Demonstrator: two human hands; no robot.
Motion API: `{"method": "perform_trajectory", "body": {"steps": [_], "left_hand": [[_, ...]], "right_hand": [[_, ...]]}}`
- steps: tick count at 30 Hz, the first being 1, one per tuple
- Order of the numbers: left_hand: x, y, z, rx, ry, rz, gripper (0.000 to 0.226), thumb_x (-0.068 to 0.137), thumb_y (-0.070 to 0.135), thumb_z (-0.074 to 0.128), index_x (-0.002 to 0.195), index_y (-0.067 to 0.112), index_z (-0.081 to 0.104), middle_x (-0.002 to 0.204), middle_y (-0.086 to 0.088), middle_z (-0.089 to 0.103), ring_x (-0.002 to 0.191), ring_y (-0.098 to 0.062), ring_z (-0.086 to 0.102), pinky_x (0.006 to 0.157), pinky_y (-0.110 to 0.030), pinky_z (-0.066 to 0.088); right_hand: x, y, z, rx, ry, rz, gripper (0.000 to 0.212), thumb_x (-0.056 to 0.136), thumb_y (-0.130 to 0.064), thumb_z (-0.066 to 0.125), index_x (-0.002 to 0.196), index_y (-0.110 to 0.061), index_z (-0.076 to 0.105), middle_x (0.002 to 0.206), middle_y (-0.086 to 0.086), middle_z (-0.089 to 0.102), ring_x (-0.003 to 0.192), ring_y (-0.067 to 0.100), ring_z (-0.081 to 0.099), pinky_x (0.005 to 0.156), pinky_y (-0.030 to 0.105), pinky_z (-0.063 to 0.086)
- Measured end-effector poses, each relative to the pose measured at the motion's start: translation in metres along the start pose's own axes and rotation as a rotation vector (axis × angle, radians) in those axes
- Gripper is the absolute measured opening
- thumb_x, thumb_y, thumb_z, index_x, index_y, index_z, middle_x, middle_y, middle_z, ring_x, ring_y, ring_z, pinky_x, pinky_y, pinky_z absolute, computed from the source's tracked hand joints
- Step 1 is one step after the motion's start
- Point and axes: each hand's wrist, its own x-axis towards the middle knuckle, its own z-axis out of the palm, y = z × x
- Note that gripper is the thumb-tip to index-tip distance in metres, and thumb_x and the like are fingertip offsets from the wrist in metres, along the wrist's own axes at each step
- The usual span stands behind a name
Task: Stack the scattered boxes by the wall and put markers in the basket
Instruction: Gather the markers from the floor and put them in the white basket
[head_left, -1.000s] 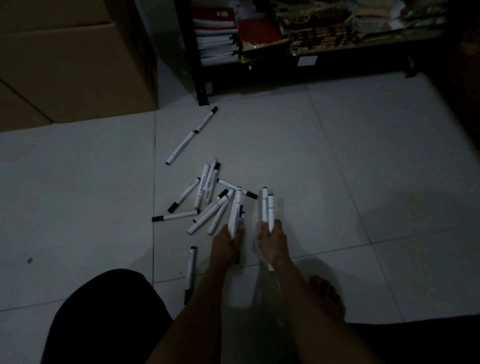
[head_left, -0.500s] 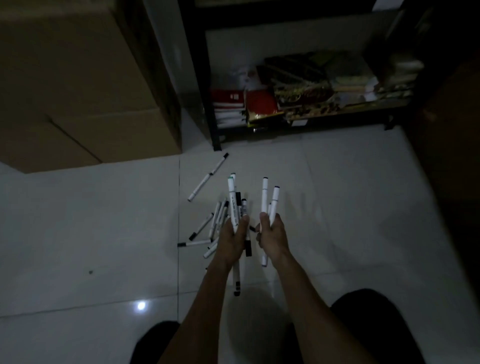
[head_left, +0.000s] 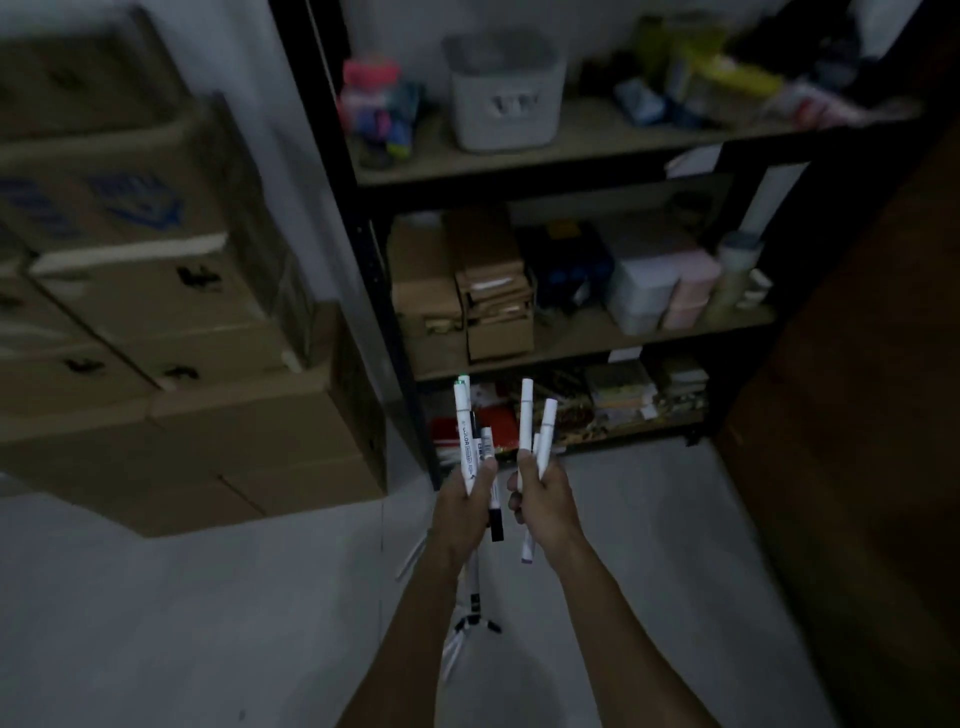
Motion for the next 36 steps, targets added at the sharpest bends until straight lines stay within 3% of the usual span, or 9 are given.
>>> {"method": "perform_trajectory", "body": {"steps": [4,9,13,17,19,27,30,33,36], "left_hand": [[0.018,0.089,0.007,-0.074,0.004,0.069,0.025,0.100,0.034,0.051,0.104,0.014,0.066,0.089,-0.004,0.071,0.080,-0.011,0.068,0.072,-0.022,0.054],[0.046,0.180,0.017,-0.079,0.007,0.195,0.030,0.100,0.038,0.050,0.110,0.016,0.067,0.101,-0.007,0.074,0.095,-0.017,0.070,0.082,-0.031,0.056],[0.073,0.236,0.019,-0.094,0.006,0.274,0.030,0.100,0.041,0.048,0.112,0.021,0.067,0.097,0.001,0.075,0.092,-0.011,0.071,0.074,-0.020,0.056],[0.113,0.281,0.014,-0.120,0.051,0.273,0.030,0.098,0.041,0.053,0.107,0.016,0.066,0.098,-0.012,0.074,0.093,-0.027,0.071,0.084,-0.044,0.057],[0.136,0.301,0.008,-0.126,0.069,0.302,0.028,0.097,0.042,0.054,0.106,0.019,0.067,0.098,-0.011,0.074,0.094,-0.026,0.071,0.087,-0.046,0.057],[0.220,0.378,-0.011,-0.117,0.078,0.414,0.025,0.097,0.044,0.052,0.103,0.026,0.068,0.092,0.001,0.076,0.088,-0.015,0.072,0.073,-0.027,0.058],[0.250,0.404,-0.018,-0.112,0.087,0.423,0.030,0.097,0.046,0.052,0.099,0.020,0.066,0.090,-0.001,0.074,0.090,-0.019,0.071,0.080,-0.037,0.058],[0.285,0.436,-0.022,-0.079,0.125,0.461,0.032,0.097,0.048,0.051,0.094,0.019,0.065,0.080,0.003,0.070,0.081,-0.016,0.069,0.073,-0.033,0.058],[0.318,0.462,-0.020,-0.048,0.141,0.490,0.031,0.098,0.045,0.050,0.097,0.017,0.063,0.080,0.000,0.067,0.077,-0.017,0.067,0.070,-0.033,0.056]], "right_hand": [[0.008,-0.089,-0.009,-0.036,-0.012,-0.093,0.027,0.104,-0.036,0.044,0.106,-0.011,0.054,0.070,0.003,0.055,0.055,0.012,0.051,0.051,0.025,0.042],[0.029,-0.185,-0.016,-0.058,-0.011,-0.249,0.028,0.104,-0.036,0.043,0.113,-0.012,0.055,0.070,-0.003,0.057,0.051,-0.002,0.054,0.046,0.014,0.041],[0.052,-0.250,-0.012,-0.065,-0.004,-0.302,0.023,0.103,-0.041,0.043,0.109,-0.022,0.055,0.085,0.003,0.065,0.070,0.011,0.063,0.059,0.023,0.049],[0.081,-0.302,-0.001,-0.028,-0.007,-0.338,0.025,0.103,-0.040,0.044,0.108,-0.017,0.054,0.076,0.003,0.059,0.062,0.015,0.056,0.056,0.030,0.045],[0.098,-0.325,0.006,-0.047,-0.003,-0.359,0.030,0.103,-0.039,0.044,0.108,-0.012,0.055,0.075,0.005,0.058,0.063,0.017,0.056,0.056,0.031,0.045],[0.167,-0.400,0.030,0.007,-0.032,-0.441,0.029,0.104,-0.033,0.043,0.106,-0.007,0.056,0.067,0.002,0.055,0.047,0.006,0.051,0.041,0.019,0.041],[0.193,-0.426,0.042,0.063,-0.060,-0.454,0.022,0.104,-0.030,0.044,0.093,-0.013,0.052,0.063,0.001,0.051,0.041,0.006,0.046,0.040,0.021,0.038],[0.226,-0.452,0.051,0.038,-0.045,-0.493,0.027,0.103,-0.032,0.045,0.084,-0.015,0.052,0.060,0.001,0.053,0.042,0.008,0.049,0.042,0.023,0.039],[0.258,-0.476,0.055,-0.099,0.000,-0.526,0.033,0.101,-0.045,0.043,0.093,-0.017,0.058,0.066,0.000,0.061,0.054,0.012,0.058,0.053,0.029,0.046]]}}
